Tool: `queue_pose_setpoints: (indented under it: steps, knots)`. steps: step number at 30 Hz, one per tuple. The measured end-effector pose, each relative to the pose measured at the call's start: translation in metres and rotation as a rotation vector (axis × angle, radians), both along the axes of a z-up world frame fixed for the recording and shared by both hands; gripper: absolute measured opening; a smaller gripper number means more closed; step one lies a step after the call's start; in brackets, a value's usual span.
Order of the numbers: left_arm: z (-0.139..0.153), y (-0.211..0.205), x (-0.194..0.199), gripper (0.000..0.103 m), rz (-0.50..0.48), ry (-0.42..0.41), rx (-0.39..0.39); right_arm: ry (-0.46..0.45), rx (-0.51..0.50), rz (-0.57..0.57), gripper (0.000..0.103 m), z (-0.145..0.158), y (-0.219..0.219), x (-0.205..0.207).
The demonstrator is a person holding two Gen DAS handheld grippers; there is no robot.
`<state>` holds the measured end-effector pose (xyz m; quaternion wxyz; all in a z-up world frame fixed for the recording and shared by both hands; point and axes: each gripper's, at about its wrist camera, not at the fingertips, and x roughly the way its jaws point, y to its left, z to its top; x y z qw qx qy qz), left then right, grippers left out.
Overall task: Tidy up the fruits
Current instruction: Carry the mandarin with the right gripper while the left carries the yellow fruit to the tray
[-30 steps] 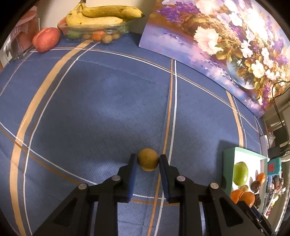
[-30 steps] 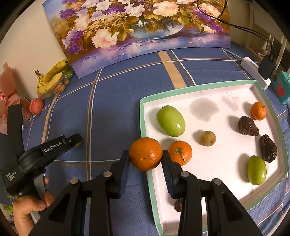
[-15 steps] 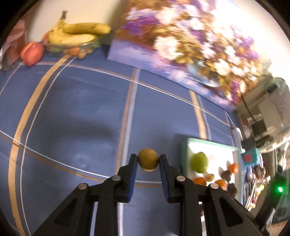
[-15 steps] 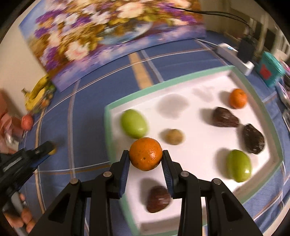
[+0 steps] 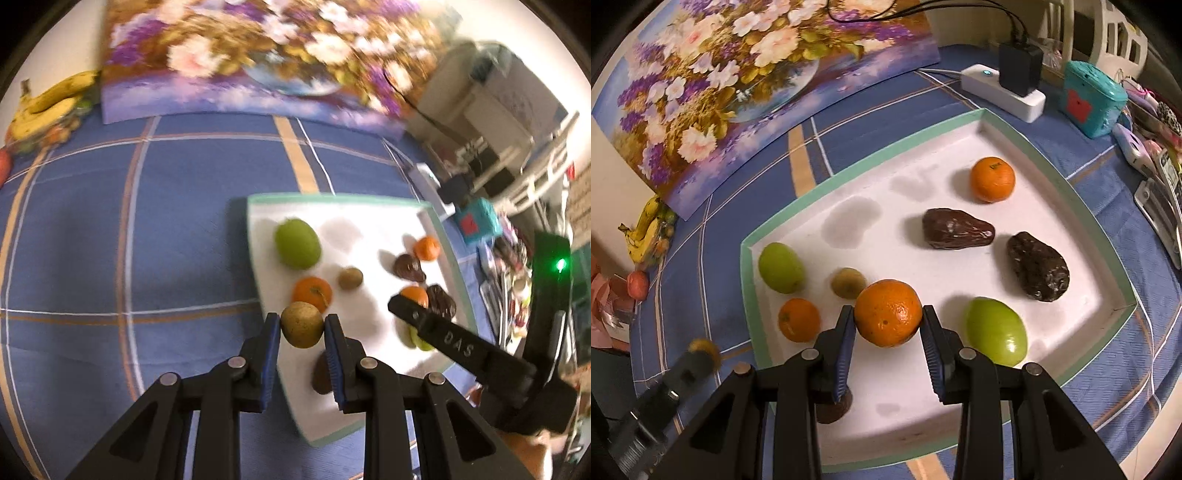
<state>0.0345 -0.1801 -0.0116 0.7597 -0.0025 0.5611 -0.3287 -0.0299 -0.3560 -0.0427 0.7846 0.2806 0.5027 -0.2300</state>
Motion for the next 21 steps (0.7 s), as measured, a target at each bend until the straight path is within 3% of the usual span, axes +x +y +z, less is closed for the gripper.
queue_pose_setpoints:
  steps: [21]
  knots:
    - [-0.038, -0.027, -0.011, 0.026, -0.065, 0.049, 0.144, 0.051, 0.059, -0.007, 0.037, -0.031, -0.008, 0.001]
